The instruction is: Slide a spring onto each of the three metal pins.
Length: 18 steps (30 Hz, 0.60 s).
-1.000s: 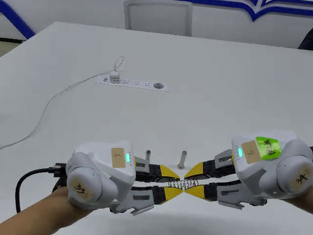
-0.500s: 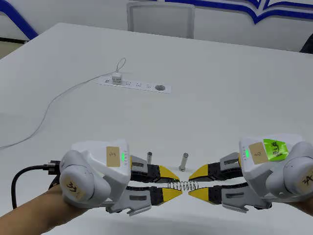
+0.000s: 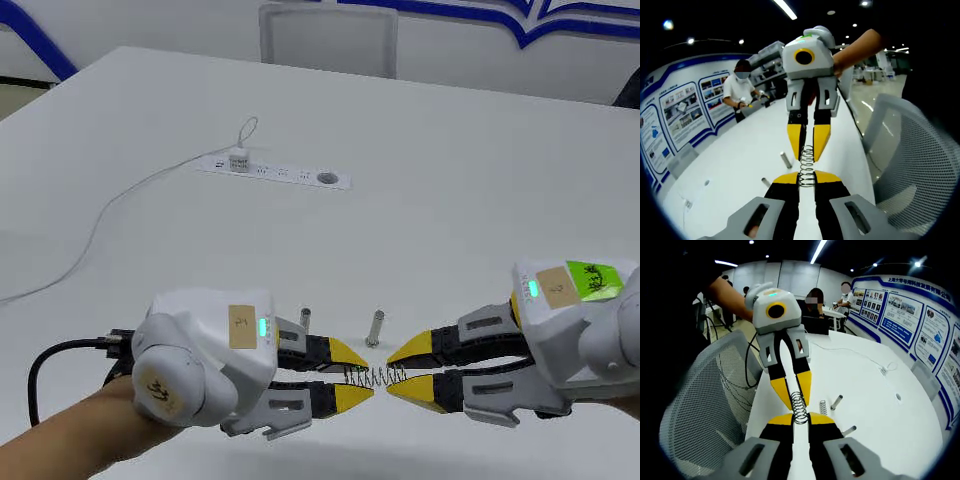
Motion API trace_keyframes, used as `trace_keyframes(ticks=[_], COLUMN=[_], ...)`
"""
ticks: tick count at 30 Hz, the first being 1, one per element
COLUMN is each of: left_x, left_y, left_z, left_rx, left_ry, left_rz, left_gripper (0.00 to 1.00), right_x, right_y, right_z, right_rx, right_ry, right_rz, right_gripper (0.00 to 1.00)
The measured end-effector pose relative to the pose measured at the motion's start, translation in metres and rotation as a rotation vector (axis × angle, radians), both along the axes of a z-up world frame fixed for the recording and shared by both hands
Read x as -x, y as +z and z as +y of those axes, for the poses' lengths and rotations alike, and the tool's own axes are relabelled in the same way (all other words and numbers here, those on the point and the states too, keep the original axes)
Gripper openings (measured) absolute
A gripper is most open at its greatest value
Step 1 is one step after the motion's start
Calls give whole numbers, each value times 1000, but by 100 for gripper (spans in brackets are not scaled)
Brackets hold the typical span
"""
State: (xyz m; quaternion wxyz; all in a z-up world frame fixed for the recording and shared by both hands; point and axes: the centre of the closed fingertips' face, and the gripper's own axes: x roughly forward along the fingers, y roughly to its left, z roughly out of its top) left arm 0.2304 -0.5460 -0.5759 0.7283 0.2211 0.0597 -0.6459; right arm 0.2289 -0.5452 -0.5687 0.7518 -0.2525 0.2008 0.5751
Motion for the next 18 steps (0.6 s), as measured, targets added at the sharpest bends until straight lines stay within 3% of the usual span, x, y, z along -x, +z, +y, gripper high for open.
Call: trace_keyframes(ticks=[4, 12, 18], left_x=[-1, -1, -2], left_y=[-1, -4, -1], left_z=[-1, -2, -3], left_rx=[12, 10, 48], left_ry=[14, 28, 51], left_rz=[13, 19, 50], left_gripper=[10, 9, 9], right_x=[2, 3, 1], right_y=[10, 14, 22], right_z=[5, 14, 24], right_rx=[-62, -96, -153], right_ry=[-2, -6, -16], right_rz=[20, 32, 53], right_gripper=[11, 11, 11])
